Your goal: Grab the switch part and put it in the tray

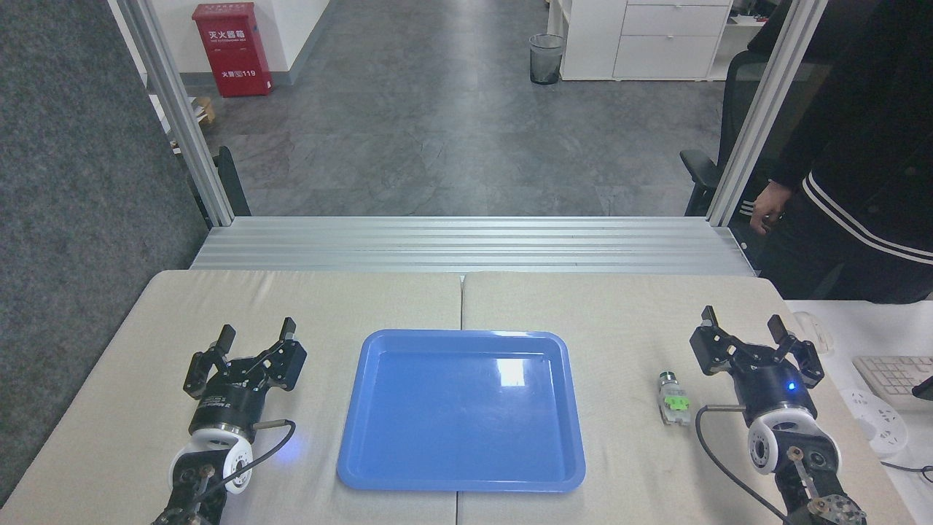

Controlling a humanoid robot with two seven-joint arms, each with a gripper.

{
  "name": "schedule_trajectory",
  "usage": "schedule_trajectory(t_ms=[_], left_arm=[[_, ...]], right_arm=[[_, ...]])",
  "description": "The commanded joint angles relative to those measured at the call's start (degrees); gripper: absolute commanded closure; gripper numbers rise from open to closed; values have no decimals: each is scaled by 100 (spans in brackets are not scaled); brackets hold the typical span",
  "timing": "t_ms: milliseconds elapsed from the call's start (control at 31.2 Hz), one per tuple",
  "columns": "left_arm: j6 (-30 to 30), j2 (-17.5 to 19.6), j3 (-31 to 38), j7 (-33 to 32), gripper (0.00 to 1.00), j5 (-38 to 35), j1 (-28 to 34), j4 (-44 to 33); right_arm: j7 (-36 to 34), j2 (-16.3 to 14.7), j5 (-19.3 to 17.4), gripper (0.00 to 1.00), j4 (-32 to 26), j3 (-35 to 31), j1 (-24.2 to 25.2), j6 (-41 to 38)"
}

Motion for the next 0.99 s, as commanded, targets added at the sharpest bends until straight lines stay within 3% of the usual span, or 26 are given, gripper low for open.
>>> schedule_trajectory(t_ms=[0, 963], left_arm=[[-1, 21, 0, -3, 0, 1, -14, -8], [-1, 3, 0, -3, 0, -8, 3, 1]], right_arm=[[2, -3, 1, 2, -28, 158, -12, 1], [2, 23, 10, 2, -28, 167, -21, 1]])
